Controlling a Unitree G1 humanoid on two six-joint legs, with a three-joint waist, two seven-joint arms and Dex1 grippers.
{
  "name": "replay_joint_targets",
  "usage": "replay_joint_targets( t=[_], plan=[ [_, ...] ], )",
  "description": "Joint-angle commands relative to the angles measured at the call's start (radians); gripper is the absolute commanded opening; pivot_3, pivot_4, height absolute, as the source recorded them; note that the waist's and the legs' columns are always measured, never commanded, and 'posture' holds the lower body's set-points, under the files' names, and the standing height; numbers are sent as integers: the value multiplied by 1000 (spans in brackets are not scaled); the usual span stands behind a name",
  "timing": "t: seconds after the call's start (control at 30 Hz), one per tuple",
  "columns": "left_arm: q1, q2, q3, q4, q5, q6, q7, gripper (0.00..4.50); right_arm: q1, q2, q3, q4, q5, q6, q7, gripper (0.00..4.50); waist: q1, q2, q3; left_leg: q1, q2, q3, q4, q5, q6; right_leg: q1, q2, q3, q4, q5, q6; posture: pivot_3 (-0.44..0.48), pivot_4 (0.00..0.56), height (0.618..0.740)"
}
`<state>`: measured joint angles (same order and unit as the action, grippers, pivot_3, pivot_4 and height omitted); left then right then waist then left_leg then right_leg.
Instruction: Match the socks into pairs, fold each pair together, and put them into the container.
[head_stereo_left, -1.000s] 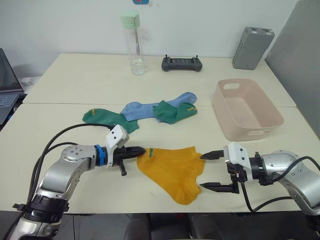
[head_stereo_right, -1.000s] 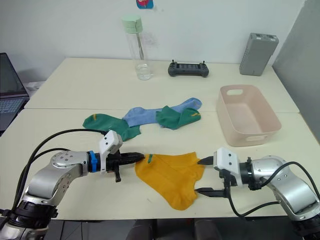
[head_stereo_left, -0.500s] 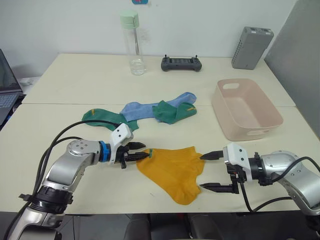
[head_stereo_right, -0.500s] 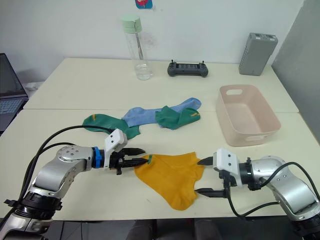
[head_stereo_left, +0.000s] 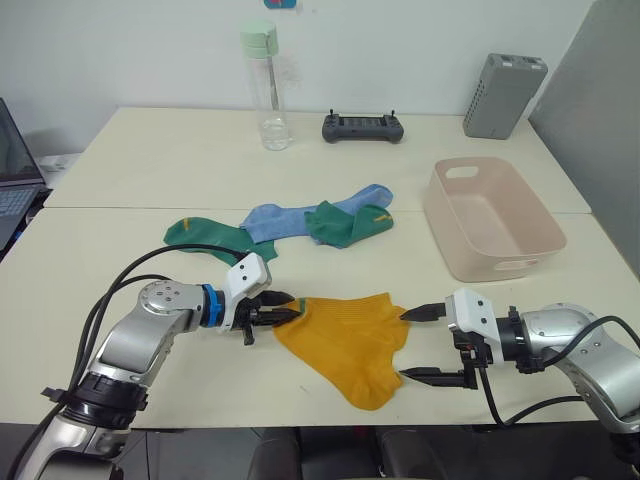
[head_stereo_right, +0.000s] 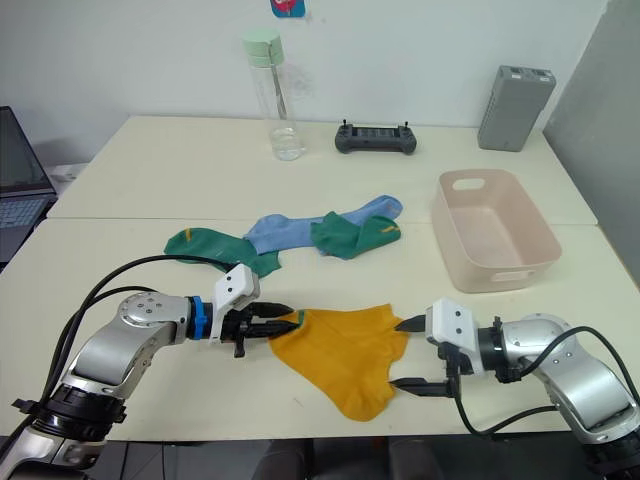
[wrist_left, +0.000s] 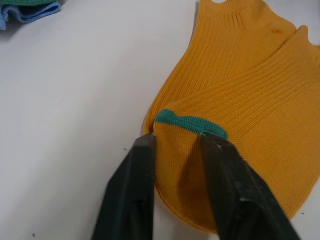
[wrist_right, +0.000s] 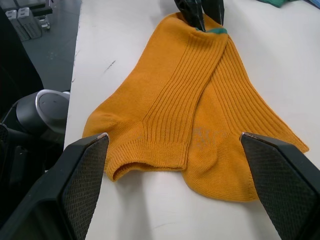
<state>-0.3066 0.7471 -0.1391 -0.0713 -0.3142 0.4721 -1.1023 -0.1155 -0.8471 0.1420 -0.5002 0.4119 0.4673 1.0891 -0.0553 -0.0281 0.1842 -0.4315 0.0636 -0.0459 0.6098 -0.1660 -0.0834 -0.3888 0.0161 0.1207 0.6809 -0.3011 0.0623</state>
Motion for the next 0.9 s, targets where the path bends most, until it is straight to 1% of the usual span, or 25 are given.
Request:
replay_joint_targets(
  t=[0.03,0.07,0.23,0.33,0.43,0.5,0.63,0.8,0.9],
  plan=[
    [6,2,32,-29,-20,-10,-4,314,-5,4,-1,-17,0,-20,4,4500,0,0,0,0,0,0,0,0,0,0,0,0,0,0,0,0,150,740],
    [7,2,34,-32,-22,-9,-5,30,-5,3,-2,-15,-1,-20,5,4500,0,0,0,0,0,0,0,0,0,0,0,0,0,0,0,0,150,740],
    [9,2,46,-38,-30,0,-8,30,-6,2,-4,-14,0,-14,5,4500,0,0,0,0,0,0,0,0,0,0,0,0,0,0,0,0,150,740],
    [3,3,66,-51,-56,16,-6,30,-6,3,-6,-15,2,-11,3,4500,0,0,0,0,0,0,0,0,0,0,0,0,0,0,0,0,150,740],
    [-38,-40,141,-52,-156,115,42,30,-7,4,-6,-15,2,-8,1,4500,0,0,0,0,0,0,0,0,0,0,0,0,0,0,0,0,150,740],
    [-72,-60,180,-29,-181,144,78,30,-8,7,-8,-16,6,-4,-3,4500,2,0,0,0,0,-1,1,0,0,0,0,-1,1,0,0,0,150,740],
    [-109,-76,199,30,-149,122,133,30,-26,35,-28,-16,51,55,-34,4500,1,0,0,0,0,-1,1,0,0,1,0,-1,1,1,1,0,150,740],
    [-90,-77,182,54,-108,70,144,30,-29,39,-6,-24,41,126,-81,4500,-1,0,0,0,0,-1,1,0,0,1,0,0,1,1,1,0,150,740],
    [-84,-84,178,53,-100,61,152,30,-36,66,9,-36,55,221,-148,4500,0,0,0,0,0,-1,1,0,0,1,0,-1,1,1,1,0,150,740]
  ],
)
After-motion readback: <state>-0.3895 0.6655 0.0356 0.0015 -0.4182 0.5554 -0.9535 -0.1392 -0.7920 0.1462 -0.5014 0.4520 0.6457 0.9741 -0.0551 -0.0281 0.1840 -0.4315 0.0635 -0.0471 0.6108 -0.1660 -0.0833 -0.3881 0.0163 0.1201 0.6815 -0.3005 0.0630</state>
